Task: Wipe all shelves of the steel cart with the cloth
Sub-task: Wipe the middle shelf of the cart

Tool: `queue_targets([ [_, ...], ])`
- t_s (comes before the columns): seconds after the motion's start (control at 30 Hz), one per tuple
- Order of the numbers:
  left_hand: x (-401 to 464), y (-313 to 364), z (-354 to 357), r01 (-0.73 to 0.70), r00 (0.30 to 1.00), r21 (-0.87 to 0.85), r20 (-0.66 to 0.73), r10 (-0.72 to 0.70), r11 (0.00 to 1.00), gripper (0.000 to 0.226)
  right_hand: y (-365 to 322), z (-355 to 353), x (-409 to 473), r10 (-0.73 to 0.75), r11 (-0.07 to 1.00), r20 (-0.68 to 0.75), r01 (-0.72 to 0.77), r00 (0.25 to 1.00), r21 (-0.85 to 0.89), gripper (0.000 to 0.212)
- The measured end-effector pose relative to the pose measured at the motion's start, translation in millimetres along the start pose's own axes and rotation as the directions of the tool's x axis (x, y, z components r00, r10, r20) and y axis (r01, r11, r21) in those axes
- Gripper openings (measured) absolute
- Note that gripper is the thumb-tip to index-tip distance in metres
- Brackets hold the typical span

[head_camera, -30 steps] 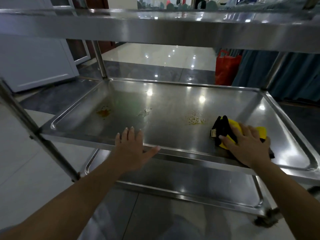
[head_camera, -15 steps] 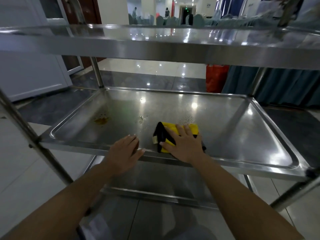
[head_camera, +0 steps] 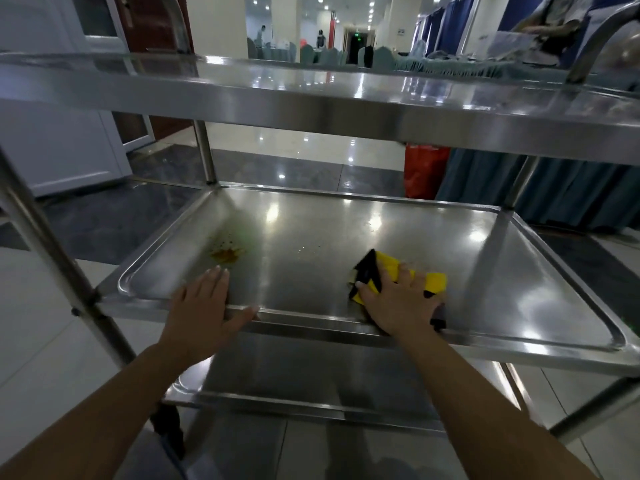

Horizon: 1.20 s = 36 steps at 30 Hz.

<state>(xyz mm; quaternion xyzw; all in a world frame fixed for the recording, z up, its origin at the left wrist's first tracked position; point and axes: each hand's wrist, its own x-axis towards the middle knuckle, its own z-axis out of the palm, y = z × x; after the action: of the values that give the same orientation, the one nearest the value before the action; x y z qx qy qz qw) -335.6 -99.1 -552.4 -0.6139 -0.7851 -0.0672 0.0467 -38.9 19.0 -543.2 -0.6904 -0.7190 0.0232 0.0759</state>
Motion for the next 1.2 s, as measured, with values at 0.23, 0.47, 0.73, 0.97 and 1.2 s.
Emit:
queue_targets([
  [0.23, 3, -18, 1, -0.112, 0.994, -0.113, -0.032, 0.109, 0.987, 0.119, -136, 12, -27, -0.460, 0.887, 0.068, 0.461, 0.885, 0.008, 0.066],
  [0.47, 31, -115, -1, -0.006, 0.999, -0.045, -0.035, 0.005, 0.999, 0.121, -97, 7, -26, -0.309, 0.948, 0.087, 0.314, 0.947, -0.050, 0.073],
  [0.73, 29, -120, 5, -0.020, 0.998, -0.008, -0.057, 0.020, 1.000, 0.102, -230, 32, -25, -0.383, 0.922, 0.094, 0.386, 0.919, -0.016, 0.067],
  [0.97, 26, -135, -2, -0.095, 0.994, -0.128, -0.060, 0.088, 0.987, 0.078, -272, 29, 4, -0.534, 0.844, 0.197, 0.533, 0.823, 0.063, 0.058],
  [1.2, 25, -132, -1, -0.119, 0.991, -0.227, -0.094, 0.099, 0.967, 0.076, -213, 36, -21, -0.328, 0.938, 0.067, 0.333, 0.942, -0.099, 0.061],
])
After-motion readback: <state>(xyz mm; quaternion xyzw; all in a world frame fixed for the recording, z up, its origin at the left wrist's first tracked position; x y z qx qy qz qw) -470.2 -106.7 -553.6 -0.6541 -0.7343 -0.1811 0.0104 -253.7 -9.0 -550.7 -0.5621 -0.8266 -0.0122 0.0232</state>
